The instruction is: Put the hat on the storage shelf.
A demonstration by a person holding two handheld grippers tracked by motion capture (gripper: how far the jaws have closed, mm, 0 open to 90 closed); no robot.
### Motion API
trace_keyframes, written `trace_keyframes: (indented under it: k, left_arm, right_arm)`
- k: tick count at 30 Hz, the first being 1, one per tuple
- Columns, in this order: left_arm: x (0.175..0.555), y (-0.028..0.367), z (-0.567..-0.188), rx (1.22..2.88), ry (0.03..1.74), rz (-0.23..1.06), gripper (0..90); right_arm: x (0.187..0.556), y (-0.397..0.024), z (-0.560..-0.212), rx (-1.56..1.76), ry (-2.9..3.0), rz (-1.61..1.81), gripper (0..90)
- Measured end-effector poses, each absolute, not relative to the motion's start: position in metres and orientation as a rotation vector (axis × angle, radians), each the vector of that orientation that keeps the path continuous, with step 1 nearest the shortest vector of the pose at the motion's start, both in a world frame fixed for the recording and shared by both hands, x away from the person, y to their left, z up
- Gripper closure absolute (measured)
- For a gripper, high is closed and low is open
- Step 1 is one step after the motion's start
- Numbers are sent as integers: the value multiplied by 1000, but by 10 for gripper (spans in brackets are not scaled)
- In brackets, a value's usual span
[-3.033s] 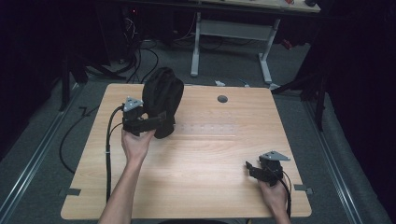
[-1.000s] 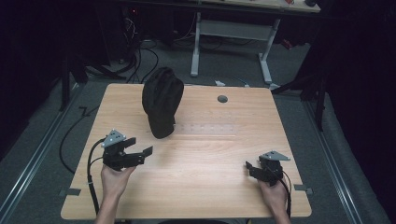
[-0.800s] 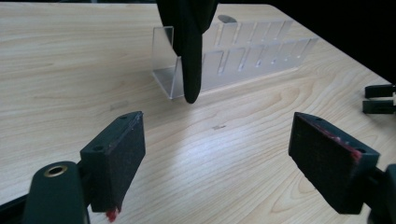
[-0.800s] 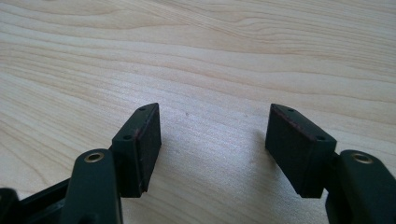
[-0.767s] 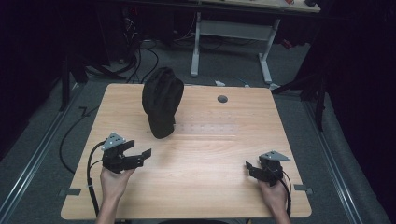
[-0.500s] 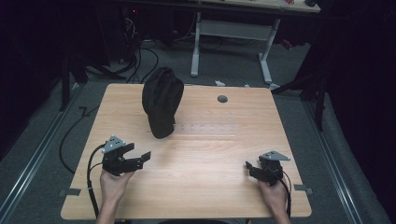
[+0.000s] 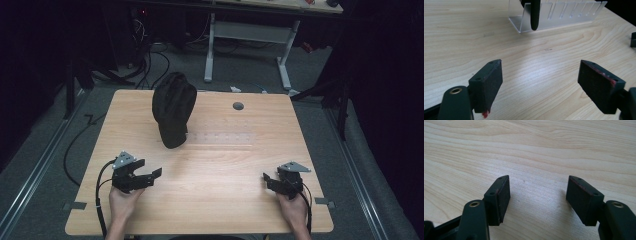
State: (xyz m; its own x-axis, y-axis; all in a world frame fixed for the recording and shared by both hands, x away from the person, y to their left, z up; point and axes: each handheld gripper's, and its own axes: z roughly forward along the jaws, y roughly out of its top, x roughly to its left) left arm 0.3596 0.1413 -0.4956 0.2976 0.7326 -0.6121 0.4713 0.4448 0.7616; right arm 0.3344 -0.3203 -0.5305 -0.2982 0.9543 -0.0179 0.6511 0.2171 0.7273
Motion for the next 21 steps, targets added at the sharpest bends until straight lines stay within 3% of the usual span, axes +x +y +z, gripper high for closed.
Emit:
trace_keyframes:
  k: [21]
  left_arm:
    - [372, 129, -527, 1249, 1394, 333, 217]
  right_arm:
    - [334, -320, -530, 1479, 2030, 859, 362]
